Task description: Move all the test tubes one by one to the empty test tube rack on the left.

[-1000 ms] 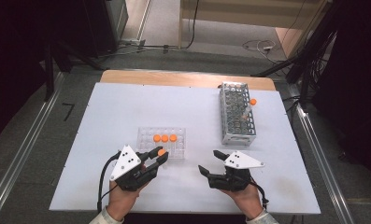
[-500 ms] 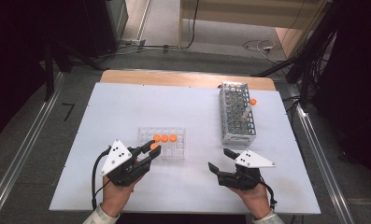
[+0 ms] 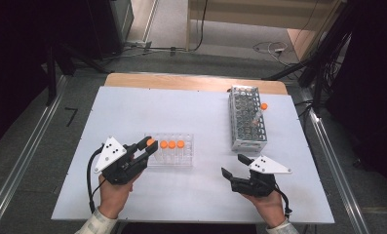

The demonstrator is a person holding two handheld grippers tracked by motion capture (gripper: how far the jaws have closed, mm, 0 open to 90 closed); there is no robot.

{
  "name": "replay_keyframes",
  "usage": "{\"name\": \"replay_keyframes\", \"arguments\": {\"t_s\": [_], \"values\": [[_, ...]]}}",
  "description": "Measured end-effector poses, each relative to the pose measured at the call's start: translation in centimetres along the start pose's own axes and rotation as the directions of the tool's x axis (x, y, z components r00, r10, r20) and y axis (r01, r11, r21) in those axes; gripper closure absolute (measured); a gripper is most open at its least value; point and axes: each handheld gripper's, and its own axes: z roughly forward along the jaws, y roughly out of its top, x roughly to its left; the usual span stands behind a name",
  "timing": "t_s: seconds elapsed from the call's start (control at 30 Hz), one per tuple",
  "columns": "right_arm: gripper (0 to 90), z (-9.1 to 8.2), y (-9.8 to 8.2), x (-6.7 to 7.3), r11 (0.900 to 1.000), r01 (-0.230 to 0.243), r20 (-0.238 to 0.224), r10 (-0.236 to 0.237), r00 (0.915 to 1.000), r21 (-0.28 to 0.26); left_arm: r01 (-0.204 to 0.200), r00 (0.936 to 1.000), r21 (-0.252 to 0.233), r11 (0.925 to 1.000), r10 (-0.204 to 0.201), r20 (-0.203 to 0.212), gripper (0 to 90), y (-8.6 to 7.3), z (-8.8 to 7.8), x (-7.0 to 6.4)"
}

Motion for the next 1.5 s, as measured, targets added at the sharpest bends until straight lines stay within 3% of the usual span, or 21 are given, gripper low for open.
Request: {"name": "replay_keyframes", "arguments": {"t_s": [0.43,1.1,1.5], "values": [[24.0,-0.1,0.0,-0.1,1.0,-0.006,0.006,0.006,1.0,0.0,0.0,0.9992,-0.016,0.9999,-0.001,-0.04,69.9,1.2,1.0,0.9],[24.2,-0.3,-0.2,-0.3,1.0,-0.001,0.017,0.001,0.9999,0.0,-0.036,0.997,0.062,0.9974,0.04,-0.067,69.8,-1.1,2.5,0.9],[24.2,-0.3,-0.2,-0.2,1.0,0.0,0.015,0.0,0.9999,0.003,-0.031,0.9966,0.083,0.996,0.037,-0.074,69.4,-2.1,2.8,0.9]]}}
